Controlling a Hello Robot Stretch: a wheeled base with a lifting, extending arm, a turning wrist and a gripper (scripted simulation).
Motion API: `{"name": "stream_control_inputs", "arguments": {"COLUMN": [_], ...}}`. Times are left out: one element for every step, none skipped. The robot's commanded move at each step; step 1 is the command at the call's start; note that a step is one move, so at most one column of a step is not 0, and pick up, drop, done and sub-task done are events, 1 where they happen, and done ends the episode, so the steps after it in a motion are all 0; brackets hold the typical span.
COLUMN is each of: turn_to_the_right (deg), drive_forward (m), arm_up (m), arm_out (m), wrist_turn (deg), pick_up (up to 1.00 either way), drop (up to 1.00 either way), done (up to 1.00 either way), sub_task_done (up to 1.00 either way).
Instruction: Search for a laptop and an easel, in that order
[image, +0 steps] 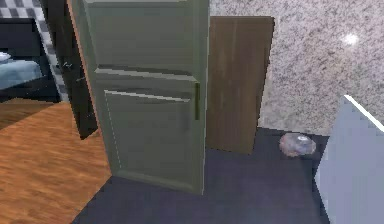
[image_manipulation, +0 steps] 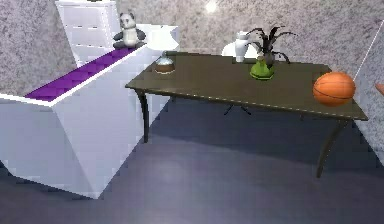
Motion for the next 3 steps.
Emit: {"name": "stream_control_inputs", "arguments": {"turn_to_the_right": [15.0,0.0,-45.0], "drive_forward": [0.00,0.30,0.00], "arm_up": [0.00,0.00,0.00], "arm_out": [0.00,0.00,0.00], "wrist_turn": [0.0,0.0,0.0], "pick_up": [0.00,0.00,0.00], "drop": [0.00,0.00,0.00], "done": [0.00,0.00,0.00], "sub_task_done": [0.00,0.00,0.00]}}
